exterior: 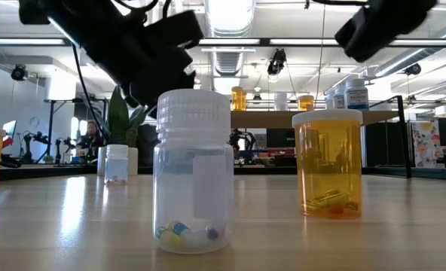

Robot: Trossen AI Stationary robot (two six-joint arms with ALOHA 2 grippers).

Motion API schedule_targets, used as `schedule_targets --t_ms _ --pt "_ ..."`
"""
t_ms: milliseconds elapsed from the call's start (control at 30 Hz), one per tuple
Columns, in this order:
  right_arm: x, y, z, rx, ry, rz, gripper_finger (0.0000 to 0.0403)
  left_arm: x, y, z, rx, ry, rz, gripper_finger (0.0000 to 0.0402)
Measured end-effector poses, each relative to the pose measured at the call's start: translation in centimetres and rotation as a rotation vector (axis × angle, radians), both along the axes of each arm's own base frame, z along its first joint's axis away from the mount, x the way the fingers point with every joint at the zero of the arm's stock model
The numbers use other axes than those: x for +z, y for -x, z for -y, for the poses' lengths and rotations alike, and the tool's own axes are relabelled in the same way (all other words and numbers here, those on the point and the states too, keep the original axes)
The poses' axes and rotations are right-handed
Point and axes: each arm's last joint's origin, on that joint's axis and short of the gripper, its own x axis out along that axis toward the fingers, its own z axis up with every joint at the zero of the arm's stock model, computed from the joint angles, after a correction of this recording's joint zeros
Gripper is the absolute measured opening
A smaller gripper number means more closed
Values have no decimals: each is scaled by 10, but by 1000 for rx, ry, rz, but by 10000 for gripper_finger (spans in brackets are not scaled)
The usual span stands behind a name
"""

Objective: Pick and place medicine bottles onto shelf by color
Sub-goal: Put the big orange pill bottle on the shelf aligned with the other big orange pill bottle

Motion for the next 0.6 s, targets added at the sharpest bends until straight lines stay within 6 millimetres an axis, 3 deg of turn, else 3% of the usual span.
schedule_targets --t_ms 133,267,467,600 --pt "-25 -11 -29 102 -4 -18 60 -8 5 -2 30 23 -4 313" --pt "-47 -26 -50 150 4 -37 136 -13 8 -5 51 35 -7 313" --pt "-72 -50 -67 170 34 -53 259 -17 9 -6 51 43 13 313" --pt "-83 -65 -75 168 43 -76 309 -17 9 -6 51 44 17 313"
